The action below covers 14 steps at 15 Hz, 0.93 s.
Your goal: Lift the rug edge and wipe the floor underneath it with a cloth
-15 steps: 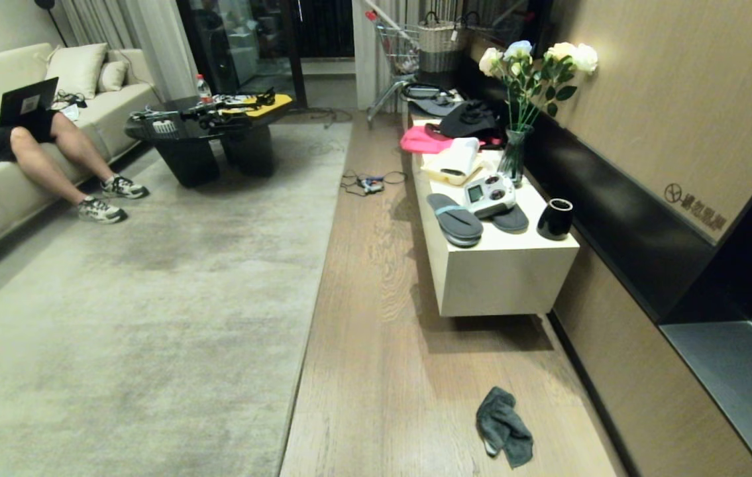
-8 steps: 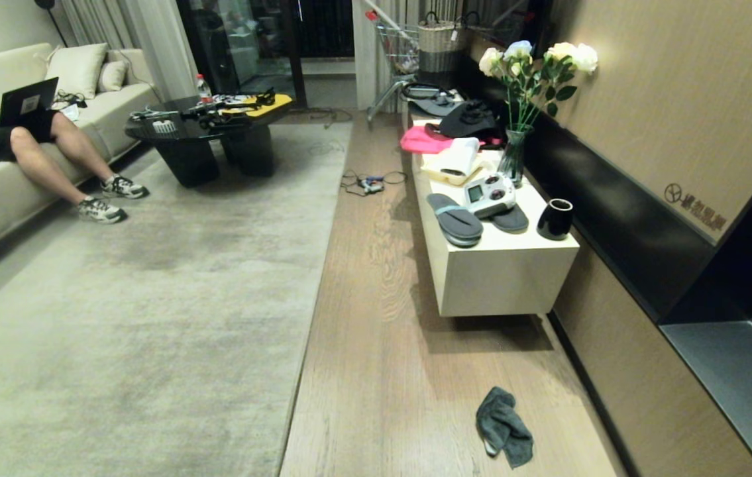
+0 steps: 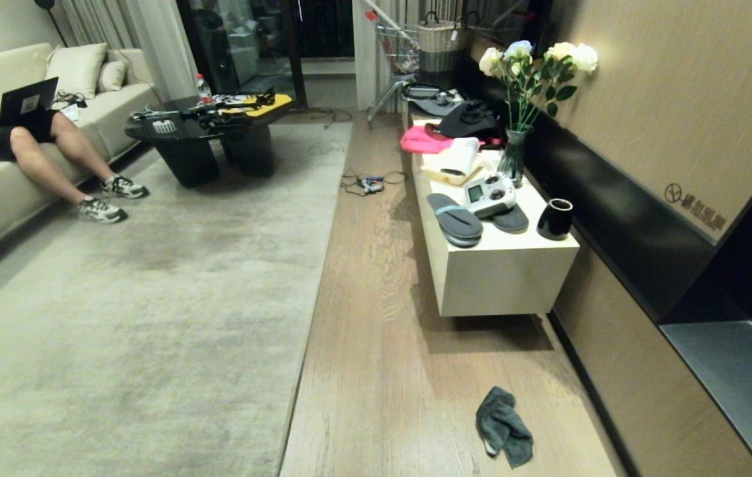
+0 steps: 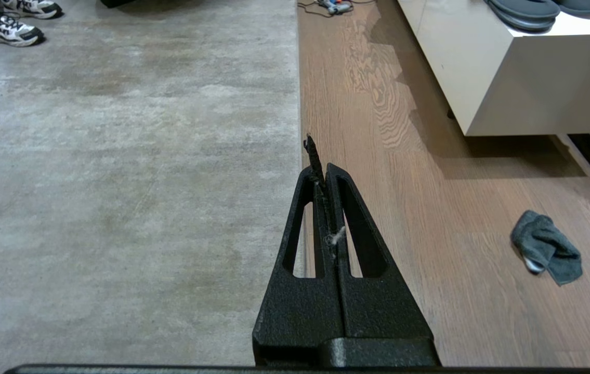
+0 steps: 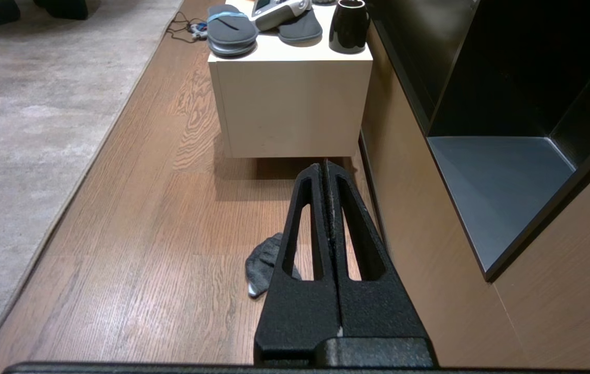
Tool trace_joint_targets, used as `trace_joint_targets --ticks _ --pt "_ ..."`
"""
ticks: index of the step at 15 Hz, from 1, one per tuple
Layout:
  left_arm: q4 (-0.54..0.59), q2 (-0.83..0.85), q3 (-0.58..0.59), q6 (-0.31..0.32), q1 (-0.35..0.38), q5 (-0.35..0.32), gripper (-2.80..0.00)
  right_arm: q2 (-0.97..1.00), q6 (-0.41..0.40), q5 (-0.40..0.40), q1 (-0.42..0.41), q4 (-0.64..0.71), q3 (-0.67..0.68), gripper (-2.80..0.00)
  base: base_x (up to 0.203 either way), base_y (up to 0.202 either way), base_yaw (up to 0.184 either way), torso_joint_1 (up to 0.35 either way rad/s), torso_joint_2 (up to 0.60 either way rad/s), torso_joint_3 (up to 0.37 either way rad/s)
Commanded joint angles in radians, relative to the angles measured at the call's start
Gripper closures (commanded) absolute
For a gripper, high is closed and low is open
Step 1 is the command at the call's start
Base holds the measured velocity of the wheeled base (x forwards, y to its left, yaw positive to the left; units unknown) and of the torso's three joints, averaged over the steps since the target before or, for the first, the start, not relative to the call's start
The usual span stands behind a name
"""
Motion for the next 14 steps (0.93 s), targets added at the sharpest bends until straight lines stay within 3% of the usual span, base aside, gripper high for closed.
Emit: trace_joint_targets --ticks 1,9,14 --pt "0.001 0.000 0.000 0.000 0.000 0.000 0.00 0.001 0.000 0.000 0.001 0.000 0.000 0.00 0.000 0.000 0.000 0.000 0.00 0.000" --pt "0.001 0.000 0.000 0.000 -0.001 0.000 0.00 0.001 -0.003 0.000 0.000 -0.002 0.000 0.00 0.000 0.000 0.000 0.000 0.00 0.000" --pt "0.001 0.000 0.000 0.000 0.001 0.000 0.00 0.001 -0.003 0.001 0.000 -0.002 0.000 0.00 0.000 0.000 0.000 -0.008 -0.30 -0.326"
